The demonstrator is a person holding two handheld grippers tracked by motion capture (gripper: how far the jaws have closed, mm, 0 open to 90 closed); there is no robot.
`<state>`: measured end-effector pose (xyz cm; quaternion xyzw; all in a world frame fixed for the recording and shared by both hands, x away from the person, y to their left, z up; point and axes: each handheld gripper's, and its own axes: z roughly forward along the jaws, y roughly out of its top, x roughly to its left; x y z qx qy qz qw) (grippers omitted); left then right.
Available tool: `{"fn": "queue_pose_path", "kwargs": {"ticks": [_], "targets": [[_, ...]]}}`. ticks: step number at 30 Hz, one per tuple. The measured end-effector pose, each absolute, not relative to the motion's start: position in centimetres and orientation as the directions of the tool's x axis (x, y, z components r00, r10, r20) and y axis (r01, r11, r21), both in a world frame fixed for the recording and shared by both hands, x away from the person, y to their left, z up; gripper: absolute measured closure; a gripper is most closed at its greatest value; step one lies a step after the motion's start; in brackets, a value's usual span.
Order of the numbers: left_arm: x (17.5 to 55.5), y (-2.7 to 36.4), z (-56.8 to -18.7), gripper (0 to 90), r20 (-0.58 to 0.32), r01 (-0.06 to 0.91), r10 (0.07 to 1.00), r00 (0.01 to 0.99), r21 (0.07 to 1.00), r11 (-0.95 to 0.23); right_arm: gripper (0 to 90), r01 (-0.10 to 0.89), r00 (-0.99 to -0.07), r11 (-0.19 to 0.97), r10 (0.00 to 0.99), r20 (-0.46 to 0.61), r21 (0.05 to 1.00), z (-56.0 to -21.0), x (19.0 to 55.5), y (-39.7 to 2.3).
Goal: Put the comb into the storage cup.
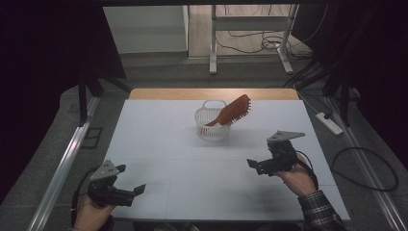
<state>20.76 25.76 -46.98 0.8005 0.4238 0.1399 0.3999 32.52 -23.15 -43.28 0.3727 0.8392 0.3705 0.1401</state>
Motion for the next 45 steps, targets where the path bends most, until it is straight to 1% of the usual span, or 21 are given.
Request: {"fn": "queue_pose_path", "kwargs": {"ticks": [30, 45], "targets": [[20.8, 25.7, -47.0, 0.0, -0.113, 0.567, 0.791, 0.601, 0.758, -0.322, 0.0, 0.553, -0.642, 0.425, 0.765, 0.042, 0.717, -44.2, 29.0, -26.7], [20.8, 25.7, -47.0, 0.0, -0.111, 0.567, 0.792, 0.601, 0.757, -0.324, 0.0, 0.587, -0.611, 0.415, 0.79, 0.044, 0.695, -44.9, 27.3, -28.8]]}}
